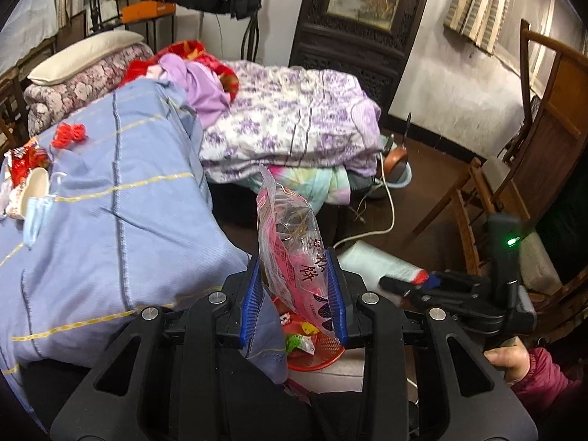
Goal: Collect trash
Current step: 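Carry the bag and medicine box to the red wastebasket and open both grippers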
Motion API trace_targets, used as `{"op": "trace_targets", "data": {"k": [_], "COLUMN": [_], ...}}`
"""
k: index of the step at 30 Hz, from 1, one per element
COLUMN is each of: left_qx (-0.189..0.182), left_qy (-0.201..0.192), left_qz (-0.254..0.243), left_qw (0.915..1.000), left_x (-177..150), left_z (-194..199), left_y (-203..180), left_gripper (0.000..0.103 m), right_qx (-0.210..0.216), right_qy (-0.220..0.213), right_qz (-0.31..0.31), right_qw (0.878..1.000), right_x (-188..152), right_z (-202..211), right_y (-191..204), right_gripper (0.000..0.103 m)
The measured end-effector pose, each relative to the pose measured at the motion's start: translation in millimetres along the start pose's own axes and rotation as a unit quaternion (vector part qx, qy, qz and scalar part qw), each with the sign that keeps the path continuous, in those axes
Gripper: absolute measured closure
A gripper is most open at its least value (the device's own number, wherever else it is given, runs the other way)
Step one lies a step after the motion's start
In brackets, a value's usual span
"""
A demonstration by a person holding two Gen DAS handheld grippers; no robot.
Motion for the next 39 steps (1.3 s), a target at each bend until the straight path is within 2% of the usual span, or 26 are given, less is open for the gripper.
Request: {"op": "trace_targets", "data": {"k": [2,3,6,14,23,26,29,30,32,39], "left_qx": [-0.001,0.000,0.000,-0.008,-0.023,-0.020,-0.008,-0.002,0.003,0.005], "left_qy": [0.010,0.015,0.024,0.052,0.084,0.090,0.087,0.084,0.078,0.072], "left_qz": [0.002,0.002,0.001,-0.019,-0.059,-0.074,-0.091,-0.095,-0.095,-0.067], "left_qw": [0.9999,0.9999,0.9997,0.9984,0.9945,0.9930,0.9921,0.9920,0.9924,0.9951], "left_x": [0,0,0,-2,-3,-4,-5,-5,-5,1], "left_z": [-9,-13,-23,-46,-77,-86,-88,-88,-86,-77], "left_y": [1,2,0,-15,-46,-56,-64,-65,-65,-50], "left_gripper": [0.069,0.069,0.069,0.069,0.069,0.065,0.049,0.041,0.034,0.032], "right_qx": [0.001,0.001,0.010,0.025,0.027,0.030,0.033,0.033,0.034,0.033], "right_qy": [0.014,0.015,0.003,-0.060,-0.076,-0.073,-0.071,-0.071,-0.070,-0.077], "right_qz": [-0.014,-0.020,-0.034,-0.056,-0.059,-0.072,-0.082,-0.083,-0.084,-0.073], "right_qw": [1.000,1.000,0.999,0.996,0.995,0.994,0.994,0.993,0.993,0.994], "right_x": [-5,-7,-6,8,14,14,13,12,11,13], "right_z": [-12,-13,-10,24,33,32,30,30,29,34], "right_y": [-7,-10,-18,-28,-34,-42,-49,-50,-50,-44], "right_gripper": [0.036,0.036,0.035,0.035,0.035,0.035,0.035,0.035,0.035,0.035]}}
Point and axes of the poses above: each gripper's, at about its wrist camera, not at the fingertips, and z roughly against the way its jaws point, y to its left, x to its top, the point moved 1 cm from there along -z, roughly the way its jaws point, and after that the axes turned 2 degrees about -y, right-handed, at the moved point
